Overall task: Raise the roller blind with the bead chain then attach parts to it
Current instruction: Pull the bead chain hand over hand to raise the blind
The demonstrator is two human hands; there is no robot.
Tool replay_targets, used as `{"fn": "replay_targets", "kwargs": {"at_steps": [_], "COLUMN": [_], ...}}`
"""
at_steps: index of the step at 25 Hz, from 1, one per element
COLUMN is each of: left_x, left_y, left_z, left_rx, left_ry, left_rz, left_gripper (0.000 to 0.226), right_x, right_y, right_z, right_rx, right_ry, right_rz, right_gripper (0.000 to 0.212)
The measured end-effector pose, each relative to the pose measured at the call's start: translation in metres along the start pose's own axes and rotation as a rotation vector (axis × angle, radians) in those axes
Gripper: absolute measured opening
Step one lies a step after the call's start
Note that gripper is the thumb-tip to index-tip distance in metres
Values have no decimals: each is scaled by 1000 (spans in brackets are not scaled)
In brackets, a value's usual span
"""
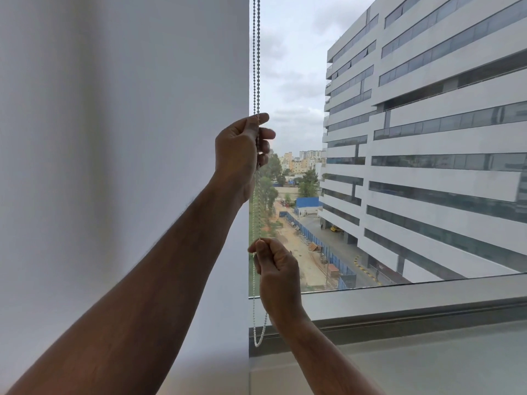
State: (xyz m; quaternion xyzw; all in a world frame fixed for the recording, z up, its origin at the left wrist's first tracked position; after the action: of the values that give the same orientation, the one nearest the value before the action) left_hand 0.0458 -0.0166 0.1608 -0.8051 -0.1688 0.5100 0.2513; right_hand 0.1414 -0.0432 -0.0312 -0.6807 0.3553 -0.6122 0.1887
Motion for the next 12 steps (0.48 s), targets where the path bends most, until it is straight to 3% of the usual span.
{"fn": "replay_targets", "kwargs": {"at_steps": [9, 12], "left_x": [20, 32], "left_y": [29, 43], "left_z": [19, 27], "left_rx": [-17, 8], "left_ry": [-115, -94], "left_rz": [-88, -99], "left_gripper": [36, 43], "right_x": [-30, -37], "right_y": [32, 35], "right_z": [5, 2], "right_rx": [100, 150], "right_ry": [79, 35], "right_rz": [-51, -145], "right_gripper": [25, 39]}}
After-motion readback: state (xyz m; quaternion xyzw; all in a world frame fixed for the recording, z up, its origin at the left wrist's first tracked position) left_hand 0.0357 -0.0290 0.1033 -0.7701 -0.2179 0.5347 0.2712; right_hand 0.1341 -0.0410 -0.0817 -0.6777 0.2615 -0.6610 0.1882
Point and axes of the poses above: each hand's wrist, its own y-axis away from the middle knuckle, its own z-axis out of the back of the hand, x = y × z, the point moved 9 cm from there along -y, towards the middle knuckle, and after that the axes turned 5 degrees about z, right-handed, at the moved point
